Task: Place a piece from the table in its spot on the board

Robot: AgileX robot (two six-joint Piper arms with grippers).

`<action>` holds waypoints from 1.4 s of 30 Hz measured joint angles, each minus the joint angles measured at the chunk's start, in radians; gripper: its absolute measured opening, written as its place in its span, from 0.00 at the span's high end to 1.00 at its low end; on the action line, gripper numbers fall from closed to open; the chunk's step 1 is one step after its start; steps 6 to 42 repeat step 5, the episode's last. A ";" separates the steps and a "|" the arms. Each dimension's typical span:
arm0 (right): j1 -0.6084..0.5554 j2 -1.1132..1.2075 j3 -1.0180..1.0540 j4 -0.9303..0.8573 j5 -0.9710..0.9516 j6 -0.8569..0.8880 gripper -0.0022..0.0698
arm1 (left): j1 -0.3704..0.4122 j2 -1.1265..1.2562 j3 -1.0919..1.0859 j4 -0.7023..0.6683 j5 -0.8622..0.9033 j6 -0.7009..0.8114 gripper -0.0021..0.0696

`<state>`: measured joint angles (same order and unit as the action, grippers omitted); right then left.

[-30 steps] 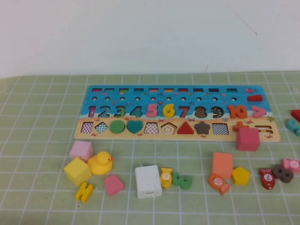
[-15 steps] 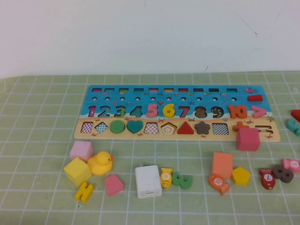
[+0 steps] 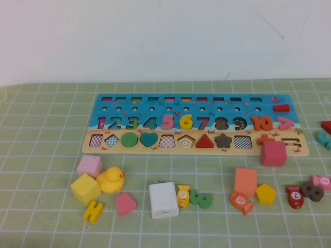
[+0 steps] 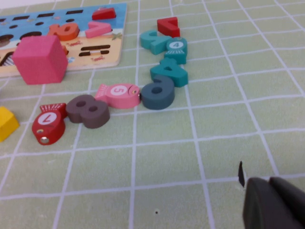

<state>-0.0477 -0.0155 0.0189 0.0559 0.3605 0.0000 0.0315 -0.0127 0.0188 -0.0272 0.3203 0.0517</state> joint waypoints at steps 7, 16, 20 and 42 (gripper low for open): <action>0.000 0.000 0.000 -0.002 0.000 0.000 0.97 | 0.000 0.000 -0.002 0.000 0.000 -0.002 0.97; 0.000 0.000 0.000 -0.002 0.000 0.000 0.97 | 0.000 0.000 -0.002 0.000 0.000 -0.002 0.97; 0.000 0.000 0.000 -0.002 0.000 0.000 0.97 | 0.000 0.000 -0.002 0.000 0.000 -0.002 0.97; 0.000 0.000 0.000 -0.002 0.000 0.000 0.97 | 0.000 0.000 -0.002 0.000 0.000 -0.002 0.97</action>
